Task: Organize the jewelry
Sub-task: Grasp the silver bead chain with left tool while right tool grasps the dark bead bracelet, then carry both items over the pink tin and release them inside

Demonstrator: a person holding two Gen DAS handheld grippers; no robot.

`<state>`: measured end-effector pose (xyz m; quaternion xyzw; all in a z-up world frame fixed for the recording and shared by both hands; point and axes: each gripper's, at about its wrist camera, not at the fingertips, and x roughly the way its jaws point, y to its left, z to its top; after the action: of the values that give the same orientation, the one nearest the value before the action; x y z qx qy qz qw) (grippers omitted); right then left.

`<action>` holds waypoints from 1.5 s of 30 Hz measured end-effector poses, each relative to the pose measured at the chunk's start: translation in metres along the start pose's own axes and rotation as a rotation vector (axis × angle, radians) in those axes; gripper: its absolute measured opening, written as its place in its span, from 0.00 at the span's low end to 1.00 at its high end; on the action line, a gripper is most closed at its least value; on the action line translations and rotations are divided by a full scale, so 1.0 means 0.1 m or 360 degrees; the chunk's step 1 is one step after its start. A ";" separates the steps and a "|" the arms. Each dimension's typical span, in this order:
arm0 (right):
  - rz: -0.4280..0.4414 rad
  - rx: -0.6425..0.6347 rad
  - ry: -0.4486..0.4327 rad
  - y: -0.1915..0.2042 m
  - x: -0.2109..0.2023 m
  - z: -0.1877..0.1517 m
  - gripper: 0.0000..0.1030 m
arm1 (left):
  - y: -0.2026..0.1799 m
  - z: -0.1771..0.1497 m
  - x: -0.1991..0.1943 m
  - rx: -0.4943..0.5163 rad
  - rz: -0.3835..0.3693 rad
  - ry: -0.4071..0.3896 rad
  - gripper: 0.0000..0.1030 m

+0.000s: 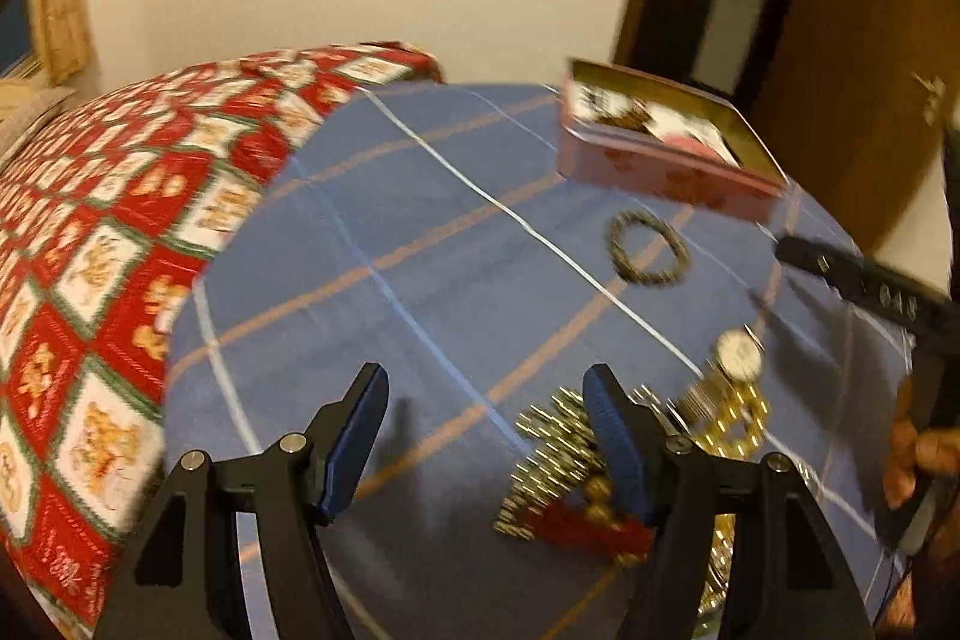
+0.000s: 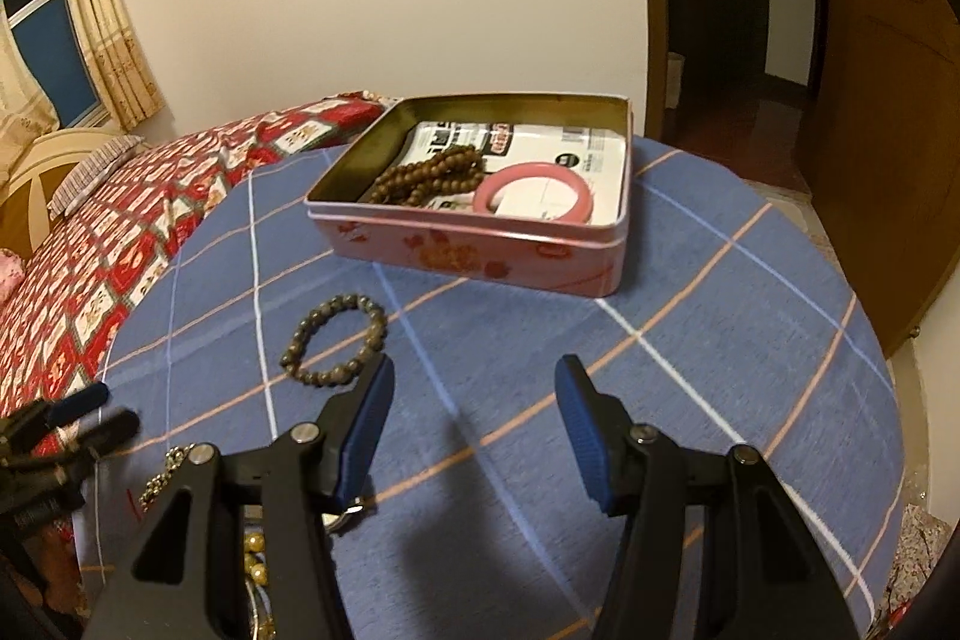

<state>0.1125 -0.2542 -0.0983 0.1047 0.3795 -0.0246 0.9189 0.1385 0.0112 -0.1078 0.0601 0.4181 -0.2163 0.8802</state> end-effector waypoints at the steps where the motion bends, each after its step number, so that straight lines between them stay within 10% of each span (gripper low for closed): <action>1: 0.0003 -0.0005 0.0003 0.01 0.00 -0.01 0.58 | -0.03 -0.02 0.02 0.0025 0.0008 0.0018 0.66; 13: 0.0046 -0.0037 0.0032 0.13 0.03 -0.02 0.57 | -0.20 -0.17 0.15 0.0113 0.0017 0.0126 0.64; 17: 0.0060 -0.0043 0.0052 0.16 0.07 -0.02 0.57 | -0.32 -0.17 0.15 0.0203 -0.0061 0.0082 0.17; 21: 0.0064 -0.0045 0.0057 0.16 0.08 0.00 0.56 | -0.27 -0.08 0.16 0.0142 -0.0165 0.0084 0.09; 36: 0.0110 -0.0234 0.0183 0.49 0.58 0.22 0.51 | 0.05 0.39 -0.42 -0.0105 -0.0274 -0.0387 0.09; 45: -0.0028 -0.0433 0.0203 0.68 0.74 0.15 0.15 | 0.10 0.38 -0.33 -0.0141 -0.0271 -0.0351 0.09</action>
<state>0.1840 -0.1888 -0.1283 -0.0229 0.4378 0.0257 0.8984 0.1516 0.0197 -0.0592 -0.0387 0.3316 -0.2768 0.9011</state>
